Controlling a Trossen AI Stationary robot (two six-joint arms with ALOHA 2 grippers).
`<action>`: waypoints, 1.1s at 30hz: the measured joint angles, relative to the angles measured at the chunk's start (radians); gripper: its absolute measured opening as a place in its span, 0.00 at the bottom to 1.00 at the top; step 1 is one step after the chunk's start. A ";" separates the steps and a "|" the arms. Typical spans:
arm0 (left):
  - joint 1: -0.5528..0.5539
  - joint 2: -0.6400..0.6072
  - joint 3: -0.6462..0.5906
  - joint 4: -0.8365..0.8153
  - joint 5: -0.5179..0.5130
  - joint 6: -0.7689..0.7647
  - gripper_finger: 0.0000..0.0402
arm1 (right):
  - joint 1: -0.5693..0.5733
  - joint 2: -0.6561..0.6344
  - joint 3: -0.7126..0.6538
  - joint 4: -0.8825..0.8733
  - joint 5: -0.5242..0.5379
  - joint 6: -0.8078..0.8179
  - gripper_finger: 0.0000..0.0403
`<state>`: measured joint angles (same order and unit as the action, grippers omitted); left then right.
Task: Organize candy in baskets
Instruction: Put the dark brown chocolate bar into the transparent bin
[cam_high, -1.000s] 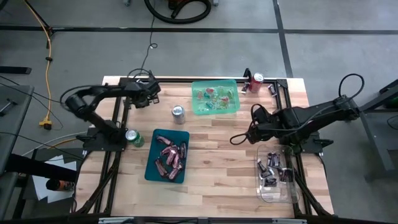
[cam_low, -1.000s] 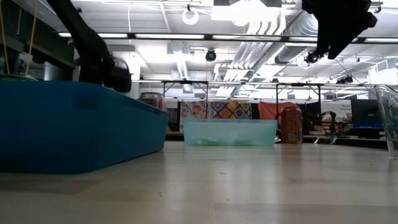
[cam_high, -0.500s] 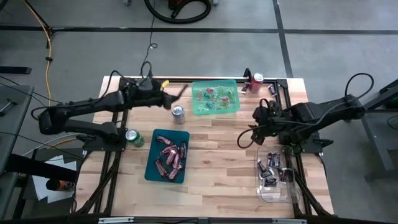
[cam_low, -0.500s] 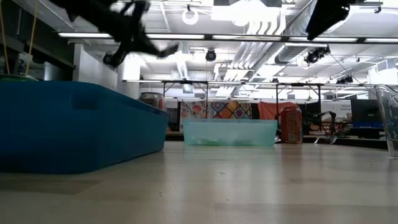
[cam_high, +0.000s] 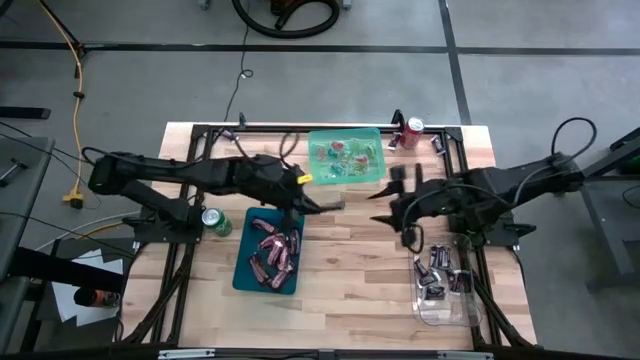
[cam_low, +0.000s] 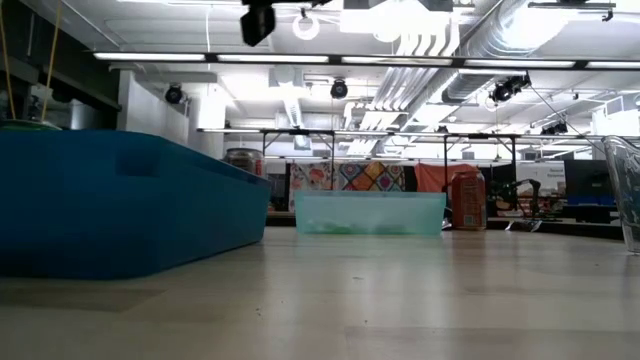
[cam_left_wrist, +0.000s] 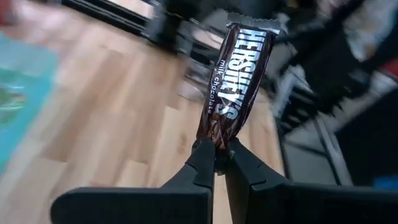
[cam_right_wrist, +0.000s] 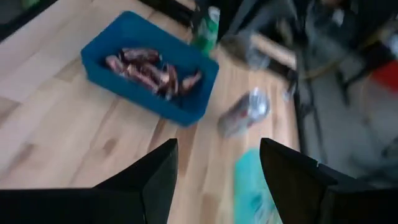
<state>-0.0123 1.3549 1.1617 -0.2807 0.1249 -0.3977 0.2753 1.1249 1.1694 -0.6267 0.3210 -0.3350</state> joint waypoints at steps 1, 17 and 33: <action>-0.003 0.015 0.014 -0.004 0.032 0.013 0.00 | 0.000 0.020 0.000 0.036 0.000 -0.043 0.55; 0.032 0.054 0.036 -0.057 0.205 0.202 0.00 | 0.063 0.232 0.000 0.403 0.068 -0.208 0.55; 0.032 0.054 0.036 -0.059 0.187 0.164 0.04 | 0.065 0.267 0.000 0.414 0.124 -0.334 0.35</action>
<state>0.0193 1.4090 1.1976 -0.3393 0.3121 -0.2338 0.3405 1.3918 1.1698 -0.2127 0.4454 -0.6695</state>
